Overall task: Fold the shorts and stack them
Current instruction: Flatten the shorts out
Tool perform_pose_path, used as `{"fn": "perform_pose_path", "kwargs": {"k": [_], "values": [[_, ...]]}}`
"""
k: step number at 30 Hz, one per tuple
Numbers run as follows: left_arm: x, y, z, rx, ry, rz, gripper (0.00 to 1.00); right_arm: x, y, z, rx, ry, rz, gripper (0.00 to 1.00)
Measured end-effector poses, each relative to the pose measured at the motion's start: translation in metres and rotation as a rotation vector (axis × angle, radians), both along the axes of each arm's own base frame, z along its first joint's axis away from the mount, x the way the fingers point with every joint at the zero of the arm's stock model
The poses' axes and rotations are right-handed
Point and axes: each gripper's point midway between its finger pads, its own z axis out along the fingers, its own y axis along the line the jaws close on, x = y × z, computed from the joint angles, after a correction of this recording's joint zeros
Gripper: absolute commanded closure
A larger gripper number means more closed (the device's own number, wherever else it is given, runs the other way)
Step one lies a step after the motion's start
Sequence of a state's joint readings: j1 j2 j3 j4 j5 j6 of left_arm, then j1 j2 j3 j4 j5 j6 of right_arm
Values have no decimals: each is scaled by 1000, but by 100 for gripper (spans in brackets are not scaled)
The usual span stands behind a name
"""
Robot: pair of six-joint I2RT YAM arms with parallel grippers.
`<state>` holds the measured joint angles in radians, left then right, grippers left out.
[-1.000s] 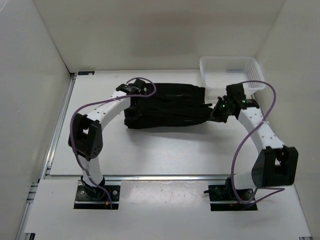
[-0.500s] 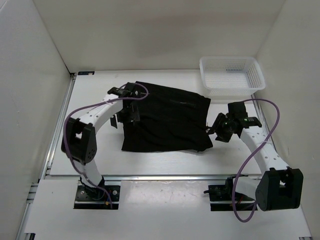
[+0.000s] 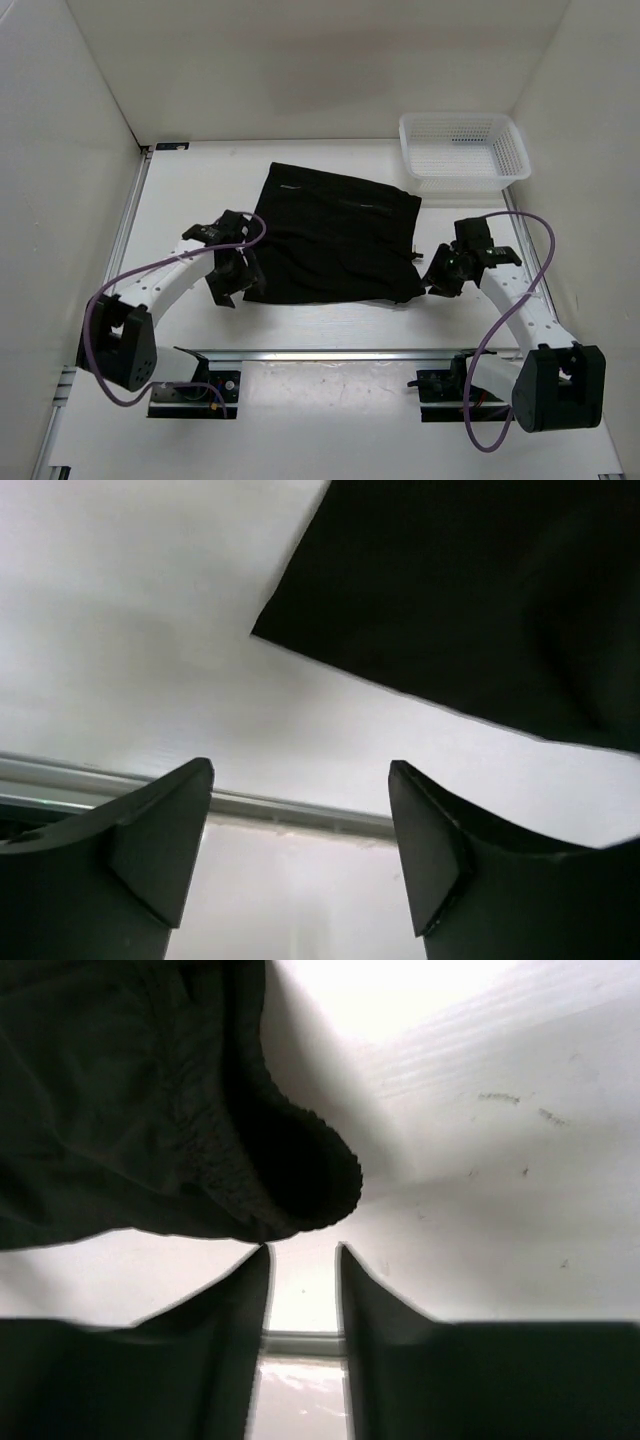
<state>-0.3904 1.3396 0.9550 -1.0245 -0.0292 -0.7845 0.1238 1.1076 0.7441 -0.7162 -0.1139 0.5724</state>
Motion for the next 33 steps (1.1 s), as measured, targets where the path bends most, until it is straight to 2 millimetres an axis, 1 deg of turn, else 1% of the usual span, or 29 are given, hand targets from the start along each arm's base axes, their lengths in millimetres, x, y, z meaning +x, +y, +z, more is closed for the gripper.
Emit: {"fn": "perform_pose_path", "kwargs": {"k": [1, 2, 3, 4, 6, 9, 12, 13, 14, 15, 16, 19, 22, 23, 25, 28, 32, 33], "values": [[-8, -1, -12, -18, 46, 25, 9, -2, 1, -2, 7, 7, 4, 55], [-13, -1, -21, -25, 78, 38, 9, -3, 2, -2, 14, 10, 7, 53], [-15, -2, -29, -35, 105, 55, 9, -2, 4, -2, 21, 8, 9, 48], [-15, -3, -34, -42, 123, 69, 9, -1, 5, -1, 28, 3, 12, 46], [-8, -5, -44, -48, 134, 87, 12, 1, 7, -1, 38, 3, 17, 45], [4, -6, -54, -48, 145, 107, 19, 4, 11, -4, 56, 7, 24, 39], [19, -8, -66, -47, 149, 124, 36, 7, 15, -11, 78, 15, 31, 38], [23, -7, -70, -45, 154, 129, 44, 7, 17, -15, 86, 24, 30, 38], [25, -8, -73, -44, 169, 132, 69, 7, 18, -18, 92, 35, 29, 38], [27, -8, -73, -45, 174, 138, 82, 7, 19, -21, 96, 46, 26, 38], [30, -8, -74, -48, 175, 139, 90, 8, 19, -23, 100, 53, 24, 38], [37, -10, -73, -58, 163, 128, 90, 12, 21, -26, 106, 56, 21, 38], [43, -11, -72, -62, 141, 123, 90, 14, 22, -25, 111, 48, 20, 34], [45, -11, -71, -63, 135, 121, 90, 14, 22, -26, 112, 45, 20, 28], [47, -10, -71, -66, 126, 122, 90, 13, 22, -28, 115, 46, 18, 21], [50, -10, -68, -73, 110, 121, 90, 0, 21, -37, 114, 71, 18, 18], [54, -12, -59, -87, 74, 118, 90, -17, 20, -43, 126, 77, 4, 18], [55, -12, -57, -91, 67, 117, 90, -19, 20, -44, 128, 73, 1, 20]]}}
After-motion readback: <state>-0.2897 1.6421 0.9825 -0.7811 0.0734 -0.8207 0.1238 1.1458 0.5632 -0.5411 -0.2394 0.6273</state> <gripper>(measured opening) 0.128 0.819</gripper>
